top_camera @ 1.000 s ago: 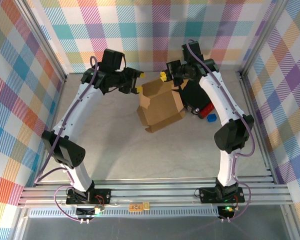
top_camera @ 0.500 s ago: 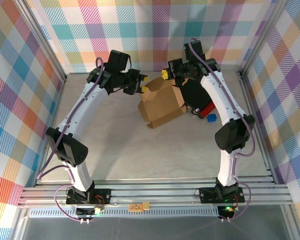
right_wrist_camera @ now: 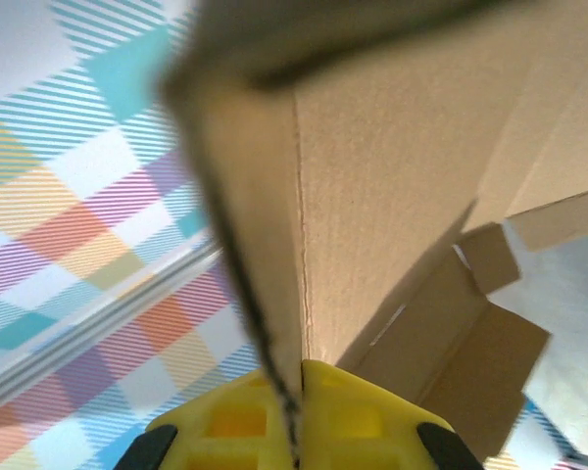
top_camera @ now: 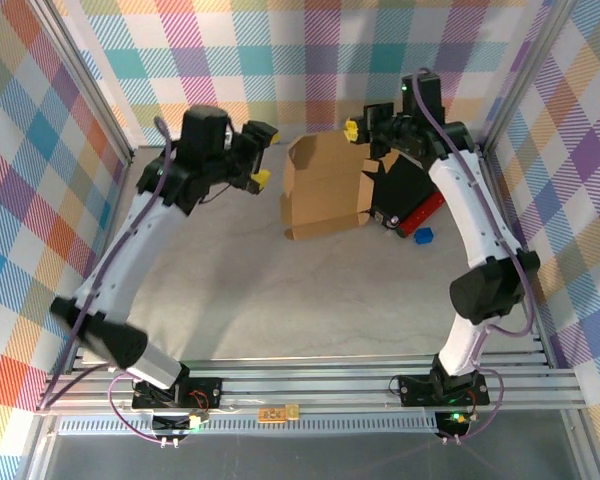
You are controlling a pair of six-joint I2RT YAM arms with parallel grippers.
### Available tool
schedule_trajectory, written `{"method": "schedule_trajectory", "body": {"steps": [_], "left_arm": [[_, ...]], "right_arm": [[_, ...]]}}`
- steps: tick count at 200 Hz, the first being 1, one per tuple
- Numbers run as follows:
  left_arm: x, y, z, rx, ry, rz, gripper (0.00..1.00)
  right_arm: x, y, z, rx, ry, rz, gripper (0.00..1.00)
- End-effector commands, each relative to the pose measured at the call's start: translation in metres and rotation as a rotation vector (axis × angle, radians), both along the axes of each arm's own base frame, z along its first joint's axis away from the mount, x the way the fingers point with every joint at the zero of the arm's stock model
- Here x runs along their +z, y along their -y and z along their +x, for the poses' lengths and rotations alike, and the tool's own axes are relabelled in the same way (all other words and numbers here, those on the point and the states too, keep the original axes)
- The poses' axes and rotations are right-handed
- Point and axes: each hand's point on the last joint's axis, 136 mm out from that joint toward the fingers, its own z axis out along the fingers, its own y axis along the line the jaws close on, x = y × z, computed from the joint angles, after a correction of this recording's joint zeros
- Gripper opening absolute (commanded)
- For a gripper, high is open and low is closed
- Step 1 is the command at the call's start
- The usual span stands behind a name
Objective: Fold the paper box
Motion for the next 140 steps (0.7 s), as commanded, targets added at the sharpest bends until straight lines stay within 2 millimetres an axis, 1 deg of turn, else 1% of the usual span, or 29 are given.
{"method": "schedule_trajectory", "body": {"steps": [1, 4, 6, 24, 38, 47, 58, 63, 70, 79, 88, 95, 109, 117, 129, 140], "left_arm": [[0.017, 0.018, 0.008, 0.043, 0.151, -0.154, 0.84], [0.024, 0.020, 0.008, 0.052, 0.176, -0.187, 0.84], [0.023, 0.021, 0.009, 0.058, 0.181, -0.200, 0.84], [0.040, 0.031, 0.006, 0.107, 0.255, -0.303, 0.85], [0.046, 0.043, 0.001, 0.136, 0.274, -0.391, 0.83], [0.050, 0.051, -0.002, 0.158, 0.275, -0.478, 0.83], [0.053, 0.059, -0.004, 0.176, 0.287, -0.527, 0.82], [0.056, 0.063, -0.005, 0.175, 0.302, -0.543, 0.79], [0.059, 0.070, -0.006, 0.157, 0.314, -0.557, 0.71], [0.058, 0.079, -0.004, 0.131, 0.315, -0.564, 0.58], [0.051, 0.087, -0.003, 0.110, 0.302, -0.552, 0.44], [0.042, 0.093, -0.003, 0.088, 0.274, -0.533, 0.34], [0.019, 0.101, -0.004, 0.065, 0.218, -0.492, 0.21], [0.000, 0.103, -0.004, 0.060, 0.174, -0.450, 0.18], [-0.025, 0.100, -0.001, 0.085, 0.128, -0.406, 0.16], [-0.038, 0.094, 0.007, 0.112, 0.122, -0.389, 0.16]], "right_arm": [[0.026, 0.004, 0.007, -0.063, 0.046, 0.088, 0.00], [0.026, 0.003, 0.007, -0.064, 0.044, 0.091, 0.00], [0.026, 0.003, 0.007, -0.065, 0.042, 0.093, 0.00], [0.023, 0.005, 0.011, -0.084, 0.030, 0.109, 0.00], [0.021, 0.006, 0.014, -0.101, 0.029, 0.111, 0.00], [0.019, 0.007, 0.015, -0.106, 0.024, 0.108, 0.00], [0.015, 0.008, 0.016, -0.111, 0.013, 0.110, 0.00], [0.015, 0.007, 0.016, -0.112, 0.012, 0.114, 0.00], [0.013, 0.007, 0.017, -0.114, 0.005, 0.118, 0.00], [0.011, 0.008, 0.018, -0.117, -0.002, 0.121, 0.00], [0.010, 0.009, 0.019, -0.120, -0.003, 0.121, 0.00], [0.010, 0.012, 0.019, -0.126, -0.004, 0.120, 0.00], [0.011, 0.017, 0.022, -0.138, -0.002, 0.121, 0.00], [0.013, 0.019, 0.022, -0.143, 0.004, 0.125, 0.00], [0.015, 0.021, 0.022, -0.145, 0.008, 0.127, 0.00], [0.015, 0.021, 0.021, -0.138, 0.008, 0.126, 0.00]]}}
